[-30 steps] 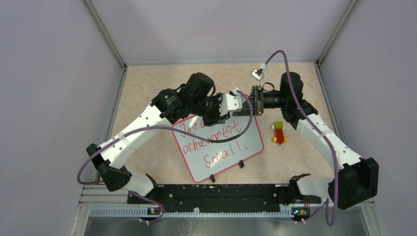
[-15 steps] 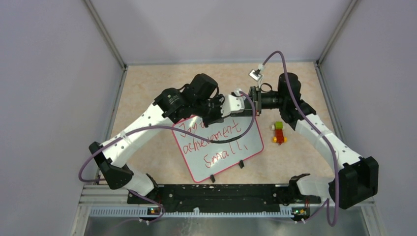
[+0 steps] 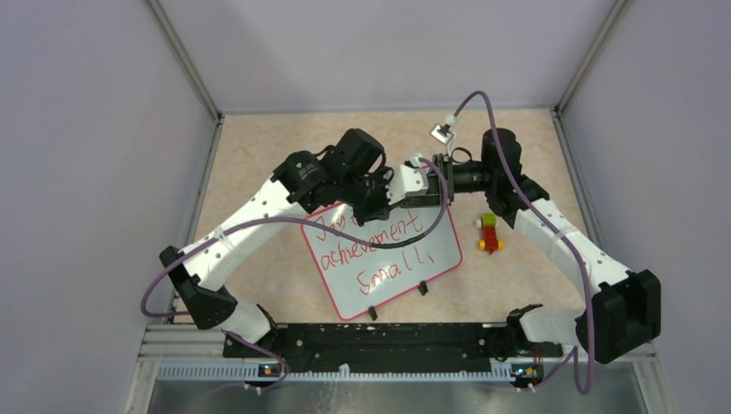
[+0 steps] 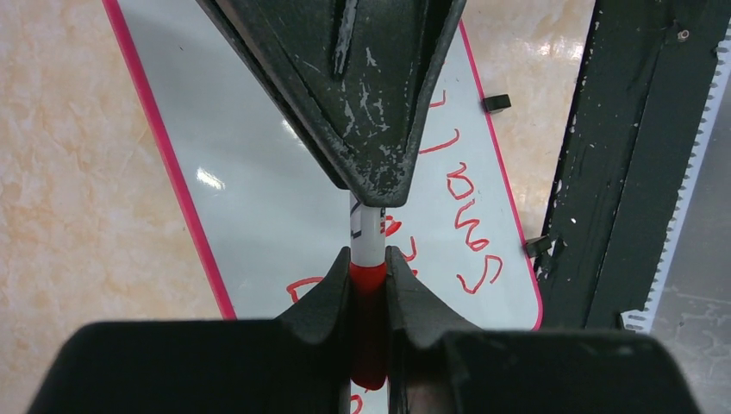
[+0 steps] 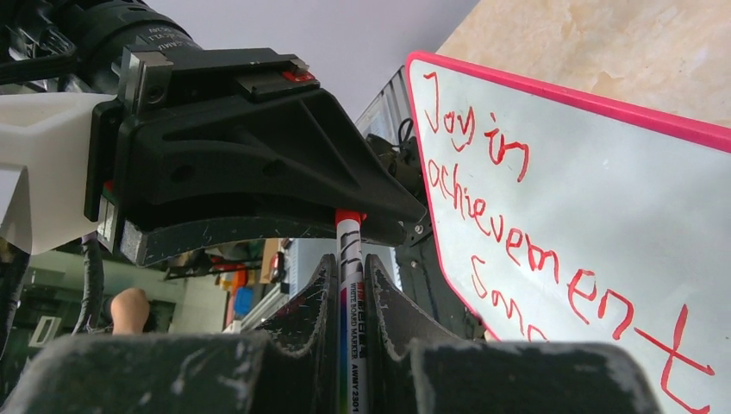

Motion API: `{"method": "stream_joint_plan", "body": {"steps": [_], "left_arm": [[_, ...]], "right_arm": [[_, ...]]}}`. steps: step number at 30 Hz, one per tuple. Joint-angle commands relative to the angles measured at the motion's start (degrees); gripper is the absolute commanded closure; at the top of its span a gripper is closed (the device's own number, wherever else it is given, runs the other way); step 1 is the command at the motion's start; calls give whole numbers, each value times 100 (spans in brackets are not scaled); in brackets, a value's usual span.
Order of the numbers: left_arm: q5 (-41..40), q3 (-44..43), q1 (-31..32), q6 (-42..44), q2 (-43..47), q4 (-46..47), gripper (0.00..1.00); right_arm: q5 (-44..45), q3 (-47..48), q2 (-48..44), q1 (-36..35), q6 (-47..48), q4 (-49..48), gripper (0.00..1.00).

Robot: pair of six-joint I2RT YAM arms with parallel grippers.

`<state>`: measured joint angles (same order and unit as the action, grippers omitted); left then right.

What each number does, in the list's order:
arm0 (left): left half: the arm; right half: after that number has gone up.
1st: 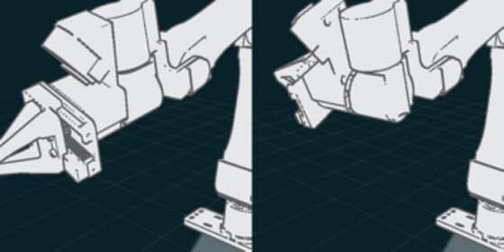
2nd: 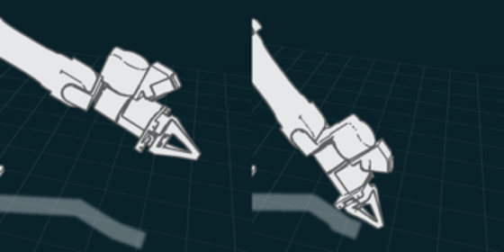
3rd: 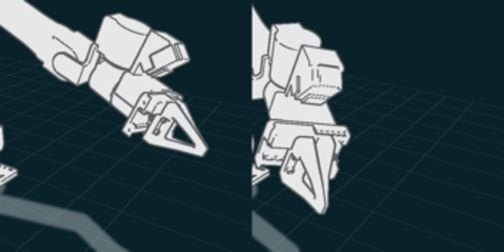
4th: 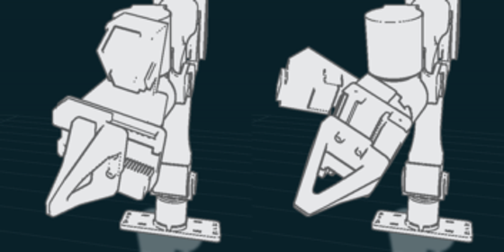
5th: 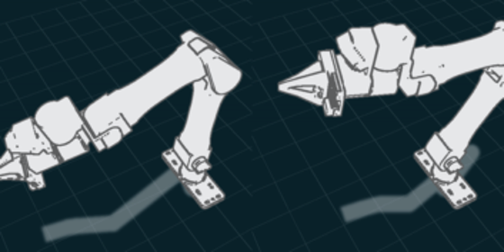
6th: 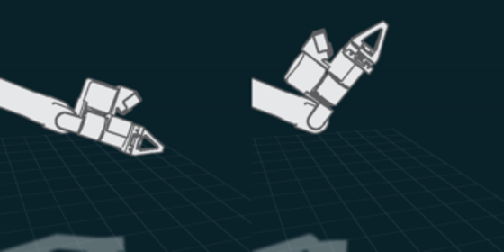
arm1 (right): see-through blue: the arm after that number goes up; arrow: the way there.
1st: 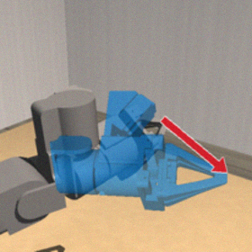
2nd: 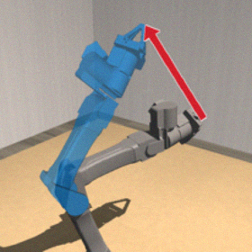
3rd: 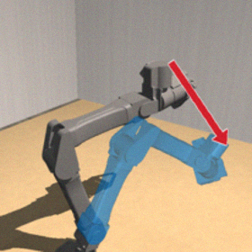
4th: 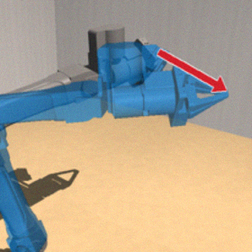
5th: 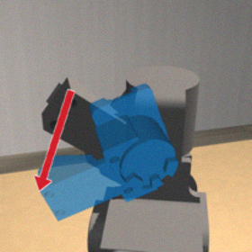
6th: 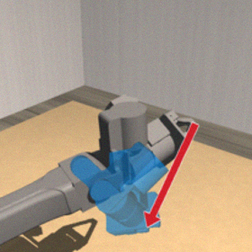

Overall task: Write a sentence on the whiteboard
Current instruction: Close the whiteboard marker at the center of the board, then place the whiteboard marker at the center of the board.

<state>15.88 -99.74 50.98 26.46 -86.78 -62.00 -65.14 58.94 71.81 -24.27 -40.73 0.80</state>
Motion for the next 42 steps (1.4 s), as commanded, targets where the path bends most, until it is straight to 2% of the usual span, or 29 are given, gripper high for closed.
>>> {"method": "stream_joint_plan", "body": {"steps": [1, 4, 10, 15, 20, 24, 29, 31, 36, 42], "left_arm": [[503, -252, 40, -132, 13, 1399, 100], [493, -246, -26, -120, 53, 1323, 100], [1101, 221, -949, -466, 400, 1367, 100], [1884, 374, -2596, -1085, 609, 1579, 100], [2411, 385, -4339, -1291, 505, 1317, 99], [2555, 625, -5639, -930, 368, 891, 99], [2654, 1651, -7025, 43, 358, 479, 100], [2408, 2089, -7389, 450, 296, 220, 100], [2178, 3229, -8027, 1244, 294, 104, 100], [1719, 4401, -8139, 1551, 403, 727, 98]], "right_arm": [[-58, 264, 24, -394, 155, -89, 100], [-100, 361, 60, -361, 209, -89, 100], [-203, 924, -65, 464, 447, 315, 56], [-329, 1330, -123, 1340, 596, 515, 36], [-433, 1405, -103, 1902, 748, 662, 22], [-351, 1323, -142, 2240, 1327, 1197, 21], [-36, 1345, -235, 2673, 2530, 2310, 20], [180, 1364, -271, 2754, 2989, 2808, 20], [733, 1289, -412, 2770, 3760, 3452, 20], [1058, 974, -605, 2772, 3964, 3560, 20]]}}
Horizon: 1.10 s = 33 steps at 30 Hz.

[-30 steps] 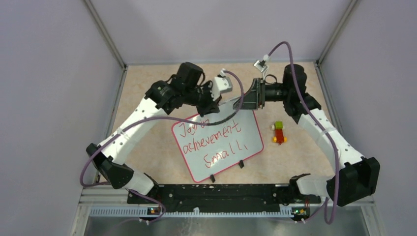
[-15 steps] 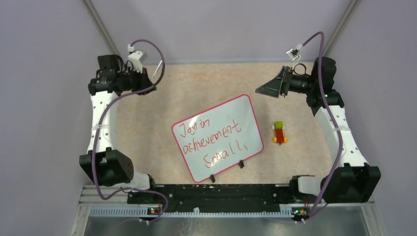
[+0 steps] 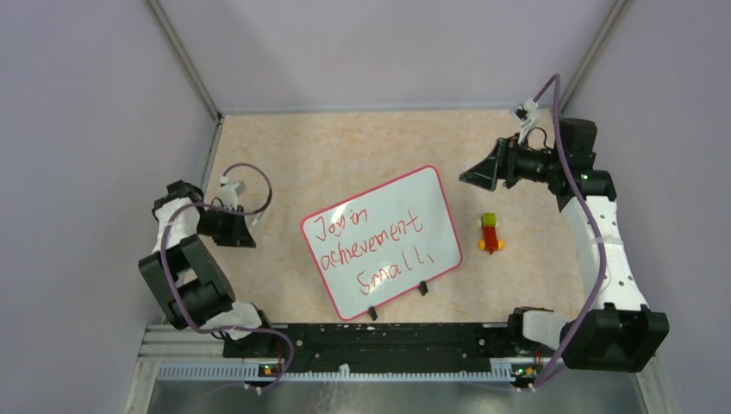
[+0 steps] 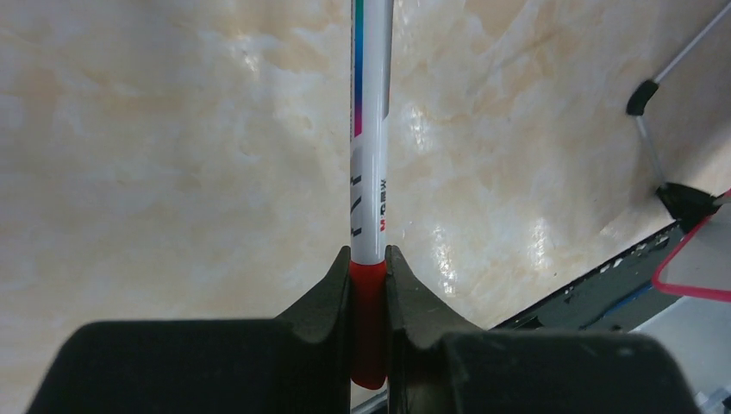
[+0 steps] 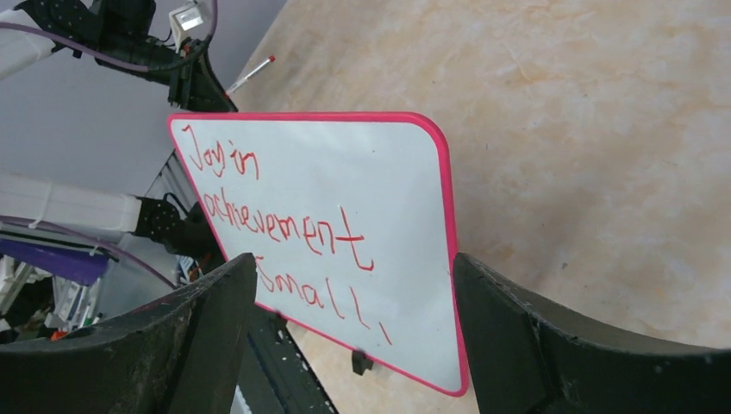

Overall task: Write a sentence on the whiteboard
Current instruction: Place the whiteboard marker at the center of the board.

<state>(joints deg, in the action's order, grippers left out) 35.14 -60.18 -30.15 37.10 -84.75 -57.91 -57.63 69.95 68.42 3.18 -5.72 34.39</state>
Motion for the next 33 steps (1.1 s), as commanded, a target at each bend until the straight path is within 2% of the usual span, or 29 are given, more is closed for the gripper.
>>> {"method": "stream_joint_plan", "body": {"steps": [1, 8, 15, 27, 30, 33], "left_arm": [[-234, 586, -21, 516, 183, 379, 98], [-356, 1201, -26, 621, -4, 781, 92], [-488, 1484, -26, 680, -42, 984, 70], [-514, 1581, -26, 707, 4, 1070, 59], [-317, 1399, -23, 749, 183, 828, 50], [-196, 895, -17, 788, 315, 454, 31]], "right_arm": [[331, -163, -300, 25, 484, 236, 20], [436, -292, -454, 27, 542, 322, 20], [424, -395, -501, 25, 537, 340, 20], [419, -392, -539, 29, 537, 395, 19], [414, -357, -526, 29, 542, 403, 19], [427, -253, -484, 26, 538, 460, 19]]}}
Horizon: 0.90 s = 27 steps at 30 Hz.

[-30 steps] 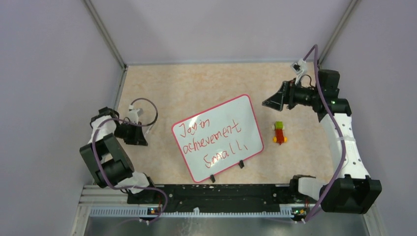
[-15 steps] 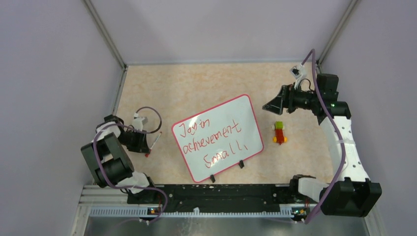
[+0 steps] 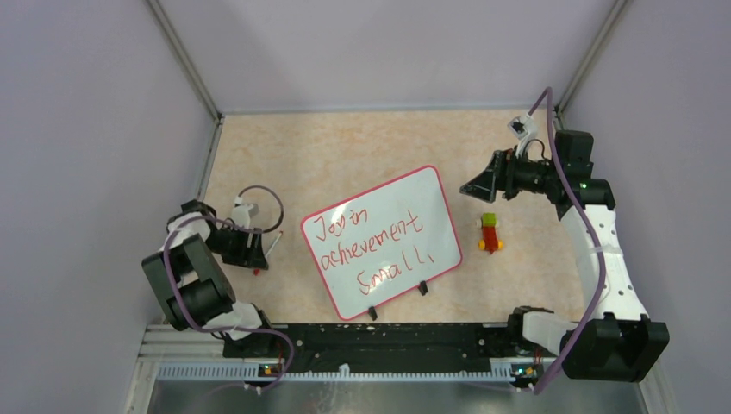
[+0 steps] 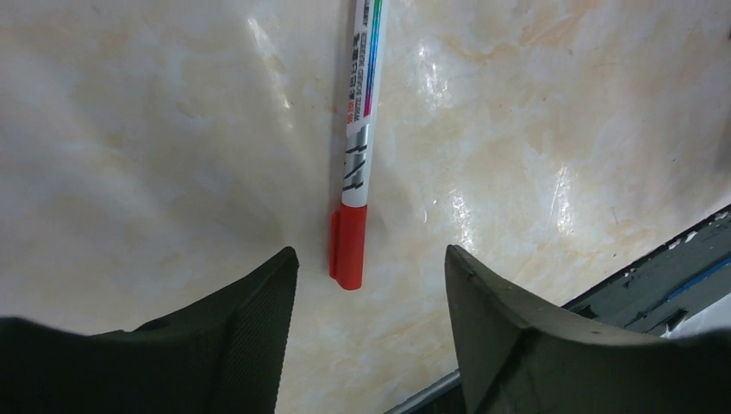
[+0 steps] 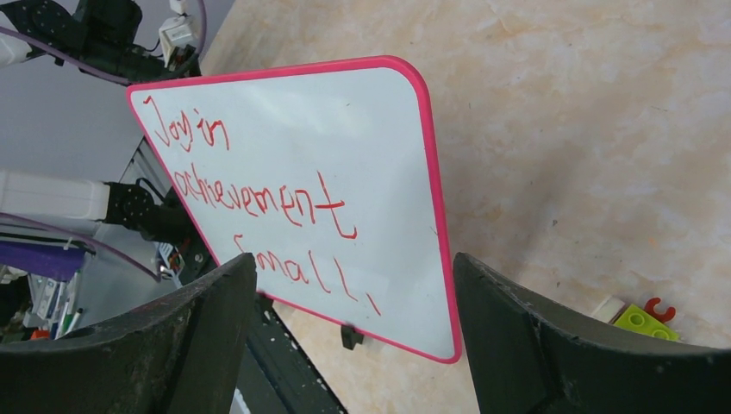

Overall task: Write a sentence on the whiteboard
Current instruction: Place the whiteboard marker at the center of the board, then reset both arms

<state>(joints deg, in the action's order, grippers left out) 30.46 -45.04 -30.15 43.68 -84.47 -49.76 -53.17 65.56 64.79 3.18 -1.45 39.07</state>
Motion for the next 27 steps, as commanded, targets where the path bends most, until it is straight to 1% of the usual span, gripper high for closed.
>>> {"method": "stream_joint_plan", "body": {"steps": [1, 3, 4, 10, 14, 16, 18, 20, 21, 24, 27], "left_arm": [[299, -858, -17, 120, 298, -484, 23], [407, -1430, -15, 107, 283, -738, 8], [492, -1758, -15, 91, 237, -867, 2], [1151, -3906, -15, -94, -401, -1562, 1], [1669, -5145, -17, -605, -870, -1757, 1], [1828, -5496, -17, -858, -998, -1754, 1], [1903, -5437, -13, -1091, -987, -1545, 1], [1941, -5128, -17, -1297, -860, -1214, 1], [1937, -4914, -14, -1417, -770, -900, 1], [1930, -4143, -4, -1751, -415, -193, 1], [1617, -3631, 72, -1947, -142, 238, 1]], "right_arm": [[-4, 253, -94, 27, 252, 30, 19], [57, 425, -34, 30, 386, 160, 17], [90, 529, -10, 28, 436, 215, 16], [591, 1282, 241, 110, 868, 675, 12], [603, 1609, 454, 532, 1196, 889, 12], [554, 1672, 596, 881, 1342, 977, 12], [493, 1669, 712, 1219, 1520, 1042, 12], [496, 1526, 751, 1524, 1666, 980, 12], [503, 1425, 761, 1649, 1714, 937, 12], [514, 1180, 849, 1904, 1915, 918, 12], [595, 982, 943, 1962, 2007, 855, 12]]}}
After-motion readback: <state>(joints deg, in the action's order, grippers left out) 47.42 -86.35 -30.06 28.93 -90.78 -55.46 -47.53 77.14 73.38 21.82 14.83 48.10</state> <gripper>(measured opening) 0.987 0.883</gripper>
